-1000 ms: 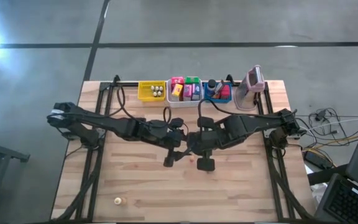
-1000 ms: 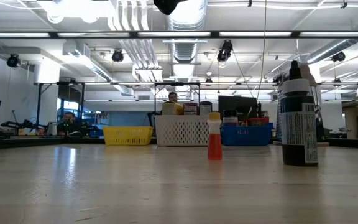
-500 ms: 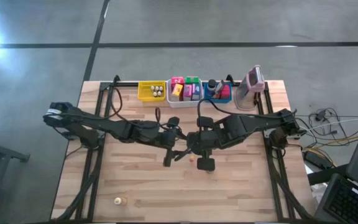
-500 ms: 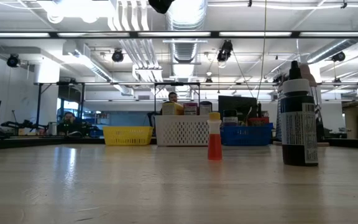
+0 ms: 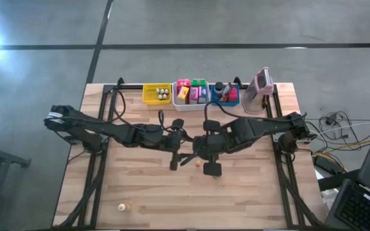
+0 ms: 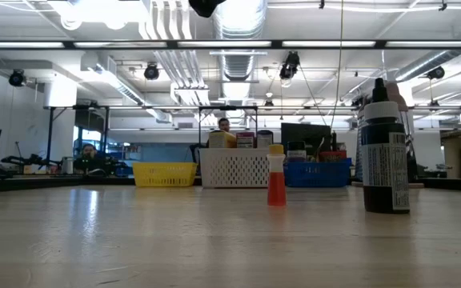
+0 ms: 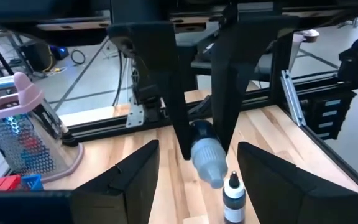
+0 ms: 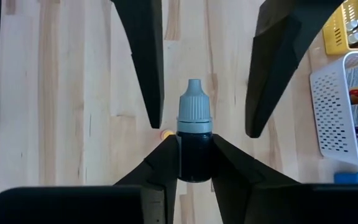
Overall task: Pick & Place Kitchen Items
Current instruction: Put the black food coloring bottle into the yellow basket
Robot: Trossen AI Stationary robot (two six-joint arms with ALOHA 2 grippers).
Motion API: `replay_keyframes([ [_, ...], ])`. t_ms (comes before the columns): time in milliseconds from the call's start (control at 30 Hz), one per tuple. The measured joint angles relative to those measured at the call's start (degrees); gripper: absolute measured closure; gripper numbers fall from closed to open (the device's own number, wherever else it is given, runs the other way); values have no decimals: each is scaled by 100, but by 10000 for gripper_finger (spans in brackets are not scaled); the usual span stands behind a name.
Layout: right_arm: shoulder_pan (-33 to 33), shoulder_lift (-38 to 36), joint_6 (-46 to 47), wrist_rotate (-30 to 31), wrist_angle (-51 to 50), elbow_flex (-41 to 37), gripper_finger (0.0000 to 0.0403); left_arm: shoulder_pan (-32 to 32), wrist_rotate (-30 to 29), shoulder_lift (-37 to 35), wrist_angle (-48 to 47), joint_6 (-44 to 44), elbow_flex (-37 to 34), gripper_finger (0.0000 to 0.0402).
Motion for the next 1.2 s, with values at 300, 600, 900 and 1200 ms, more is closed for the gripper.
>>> replay_keyframes([
  [300,-73,0,-2,97,4,0,309,0,-184,0,103,9,0,179],
  [600,-169,0,-79,214,4,0,328,0,-392,0,35,115,0,187],
  [900,-199,-32,-114,256,2,0,315,-9,-537,0,-27,223,0,232],
  [1200,-197,-44,-192,280,9,0,320,-9,-537,0,-16,224,0,260],
])
